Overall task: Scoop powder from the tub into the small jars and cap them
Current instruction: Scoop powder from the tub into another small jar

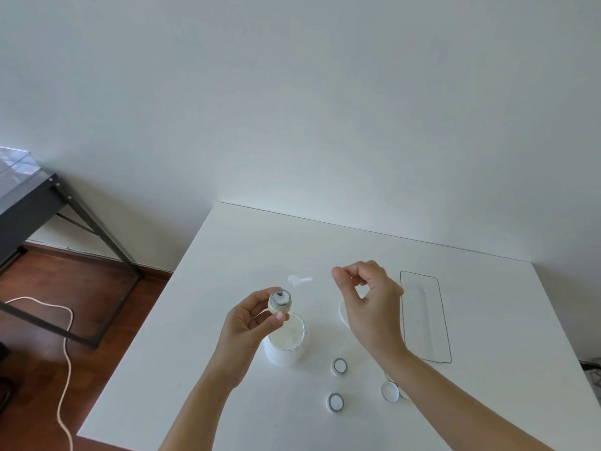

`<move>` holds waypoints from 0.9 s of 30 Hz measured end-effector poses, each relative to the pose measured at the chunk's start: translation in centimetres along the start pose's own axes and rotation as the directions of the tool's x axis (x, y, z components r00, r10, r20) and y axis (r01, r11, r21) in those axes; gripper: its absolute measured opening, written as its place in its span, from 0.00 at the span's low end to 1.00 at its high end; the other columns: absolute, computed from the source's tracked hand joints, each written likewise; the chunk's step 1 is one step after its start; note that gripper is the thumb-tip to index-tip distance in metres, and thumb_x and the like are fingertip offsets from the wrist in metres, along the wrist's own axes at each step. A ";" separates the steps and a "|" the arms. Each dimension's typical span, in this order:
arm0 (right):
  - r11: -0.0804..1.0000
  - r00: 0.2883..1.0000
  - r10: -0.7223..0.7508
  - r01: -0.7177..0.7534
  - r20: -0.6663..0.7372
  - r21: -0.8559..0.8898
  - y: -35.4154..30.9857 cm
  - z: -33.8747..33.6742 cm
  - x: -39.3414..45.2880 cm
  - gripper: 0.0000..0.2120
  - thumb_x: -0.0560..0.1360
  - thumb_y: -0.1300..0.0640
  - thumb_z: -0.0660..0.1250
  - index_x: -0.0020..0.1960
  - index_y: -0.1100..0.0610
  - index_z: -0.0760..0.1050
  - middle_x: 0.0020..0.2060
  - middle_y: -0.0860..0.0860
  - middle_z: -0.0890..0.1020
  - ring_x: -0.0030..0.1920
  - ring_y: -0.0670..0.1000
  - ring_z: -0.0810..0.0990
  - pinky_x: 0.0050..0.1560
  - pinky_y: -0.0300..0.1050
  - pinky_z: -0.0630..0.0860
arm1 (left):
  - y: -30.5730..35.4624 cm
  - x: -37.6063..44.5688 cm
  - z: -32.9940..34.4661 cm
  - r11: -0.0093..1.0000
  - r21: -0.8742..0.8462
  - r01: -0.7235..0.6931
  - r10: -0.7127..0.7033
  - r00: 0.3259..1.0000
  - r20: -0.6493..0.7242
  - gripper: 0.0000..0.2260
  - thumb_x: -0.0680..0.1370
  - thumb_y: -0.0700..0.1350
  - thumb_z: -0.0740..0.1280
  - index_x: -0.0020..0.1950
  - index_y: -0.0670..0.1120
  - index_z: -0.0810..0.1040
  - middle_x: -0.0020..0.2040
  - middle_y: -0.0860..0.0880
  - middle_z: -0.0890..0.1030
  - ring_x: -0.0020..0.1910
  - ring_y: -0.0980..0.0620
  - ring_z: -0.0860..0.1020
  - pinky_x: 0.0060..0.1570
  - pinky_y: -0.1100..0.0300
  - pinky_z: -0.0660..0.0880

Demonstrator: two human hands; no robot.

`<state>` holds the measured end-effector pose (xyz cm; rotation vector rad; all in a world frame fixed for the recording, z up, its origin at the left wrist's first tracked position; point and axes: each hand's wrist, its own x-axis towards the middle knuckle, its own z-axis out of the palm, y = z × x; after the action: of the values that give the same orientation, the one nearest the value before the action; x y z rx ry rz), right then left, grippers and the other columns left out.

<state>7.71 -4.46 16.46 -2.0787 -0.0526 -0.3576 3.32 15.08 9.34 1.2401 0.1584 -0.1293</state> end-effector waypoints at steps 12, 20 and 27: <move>0.750 0.869 -0.005 0.330 0.494 -0.574 5.6 7.2 -0.3 0.12 0.78 0.45 0.62 0.43 0.49 0.80 0.41 0.46 0.78 0.46 0.51 0.72 0.44 0.47 0.52 | -1.1 -1.9 -2.9 1.000 -0.018 0.012 -0.014 0.990 -0.142 0.19 0.67 0.51 0.77 0.56 0.49 0.84 0.55 0.45 0.86 0.59 0.44 0.83 0.65 0.46 0.72; 0.650 0.772 0.133 0.405 0.621 -0.643 7.1 10.2 -1.4 0.11 0.79 0.51 0.60 0.39 0.53 0.71 0.39 0.49 0.71 0.42 0.53 0.66 0.45 0.47 0.53 | -1.3 -2.2 -3.7 0.999 -0.029 0.020 -0.023 0.993 -0.118 0.17 0.73 0.42 0.76 0.61 0.45 0.81 0.58 0.44 0.85 0.60 0.42 0.83 0.62 0.55 0.78; 0.811 0.800 0.458 -0.198 0.387 -0.551 6.5 6.9 0.2 0.22 0.77 0.51 0.63 0.28 0.53 0.60 0.25 0.48 0.65 0.33 0.54 0.69 0.44 0.48 0.58 | -1.4 -1.7 -3.4 0.998 -0.063 0.021 -0.031 0.989 -0.147 0.20 0.71 0.42 0.72 0.62 0.41 0.76 0.58 0.42 0.84 0.56 0.43 0.85 0.47 0.61 0.81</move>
<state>10.70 -1.95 7.82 -2.5758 0.1139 0.4638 1.26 17.89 7.30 1.1864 0.3054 -0.0543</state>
